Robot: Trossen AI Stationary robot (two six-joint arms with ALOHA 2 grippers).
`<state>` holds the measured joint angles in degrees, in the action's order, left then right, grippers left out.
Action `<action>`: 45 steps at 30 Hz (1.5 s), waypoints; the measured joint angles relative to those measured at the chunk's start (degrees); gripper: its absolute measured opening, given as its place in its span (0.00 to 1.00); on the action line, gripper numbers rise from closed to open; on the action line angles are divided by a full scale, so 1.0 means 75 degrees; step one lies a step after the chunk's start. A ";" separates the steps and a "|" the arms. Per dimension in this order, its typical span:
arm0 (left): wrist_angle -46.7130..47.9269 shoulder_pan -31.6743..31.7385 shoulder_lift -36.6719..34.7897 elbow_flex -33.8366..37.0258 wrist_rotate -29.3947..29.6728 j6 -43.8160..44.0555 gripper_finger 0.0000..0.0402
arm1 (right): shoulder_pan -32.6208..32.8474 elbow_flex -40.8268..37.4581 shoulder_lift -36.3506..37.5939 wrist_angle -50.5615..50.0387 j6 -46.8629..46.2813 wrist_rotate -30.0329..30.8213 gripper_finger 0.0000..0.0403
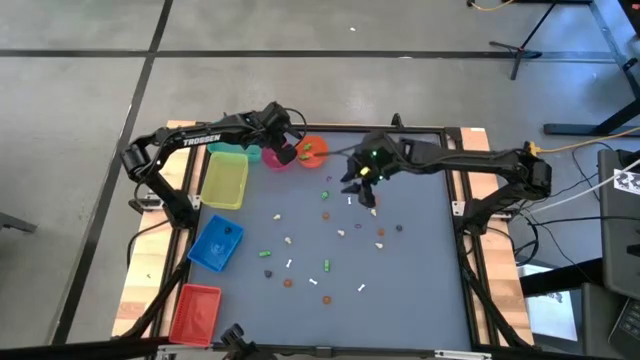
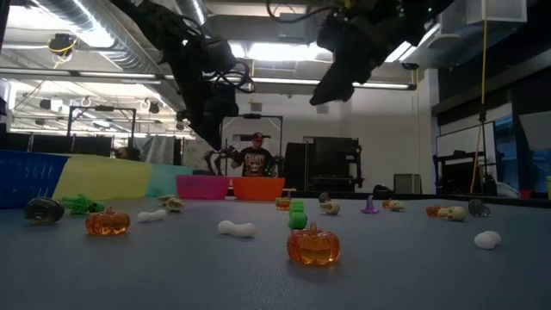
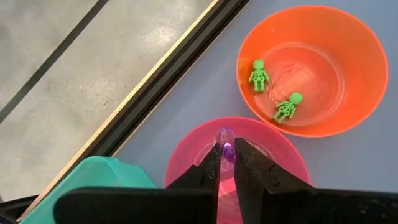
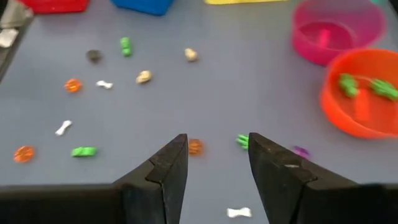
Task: Sort Halloween decoration
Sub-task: Put the purple witch hat toy into the pink bin, then put the green skeleton toy into the orange bin
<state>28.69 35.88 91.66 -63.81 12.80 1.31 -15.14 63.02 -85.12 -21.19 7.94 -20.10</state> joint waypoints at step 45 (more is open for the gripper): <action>-0.0152 -0.0041 0.0000 0.0000 -0.0035 0.0170 0.31 | -0.0052 0.0009 -0.2118 0.1956 0.1637 0.0536 0.42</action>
<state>27.55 35.57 91.66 -63.81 12.53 2.59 -15.53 63.09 -101.00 -6.52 20.22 -16.08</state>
